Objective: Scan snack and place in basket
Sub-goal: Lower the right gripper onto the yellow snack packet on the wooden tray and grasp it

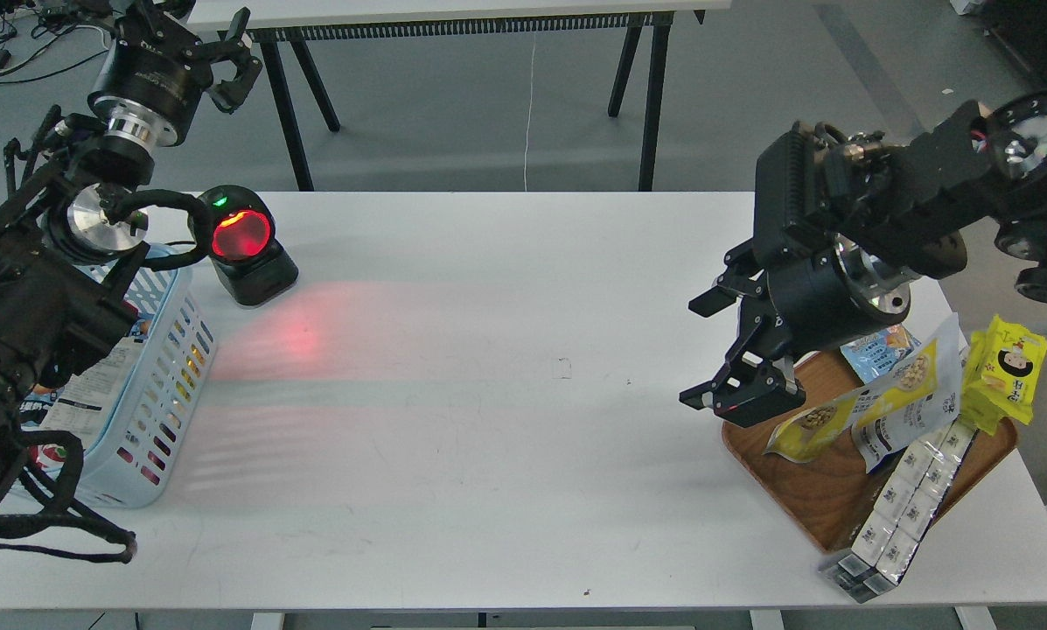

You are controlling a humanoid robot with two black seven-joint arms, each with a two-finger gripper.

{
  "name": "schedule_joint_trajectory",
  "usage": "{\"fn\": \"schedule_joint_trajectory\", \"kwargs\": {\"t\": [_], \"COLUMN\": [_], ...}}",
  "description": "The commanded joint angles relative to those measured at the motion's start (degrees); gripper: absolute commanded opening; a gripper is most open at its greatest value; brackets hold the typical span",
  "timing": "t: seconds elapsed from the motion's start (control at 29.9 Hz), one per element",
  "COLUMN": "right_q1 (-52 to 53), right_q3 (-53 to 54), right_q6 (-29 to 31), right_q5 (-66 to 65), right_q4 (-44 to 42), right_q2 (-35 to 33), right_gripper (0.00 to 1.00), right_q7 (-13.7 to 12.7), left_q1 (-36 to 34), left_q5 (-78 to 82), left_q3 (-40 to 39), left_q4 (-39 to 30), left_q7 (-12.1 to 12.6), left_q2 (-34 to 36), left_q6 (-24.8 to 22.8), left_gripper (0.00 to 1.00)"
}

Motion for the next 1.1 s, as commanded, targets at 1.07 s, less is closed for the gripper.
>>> {"fn": "schedule_joint_trajectory", "kwargs": {"t": [1.07], "right_q1": [-8.0], "right_q3": [-12.5], "right_q6": [-5.1], "right_q5": [-22.5], "right_q4": [-8.2], "right_q2": [-5.4], "right_gripper": [0.64], "right_q7": [0.0], "left_q1": [0.2], "left_q5": [0.4], "left_q3": [0.1], "left_q4": [0.5], "left_q7": [0.1], "left_q2": [0.0], "left_q6": [0.0], "left_gripper": [1.0]}}
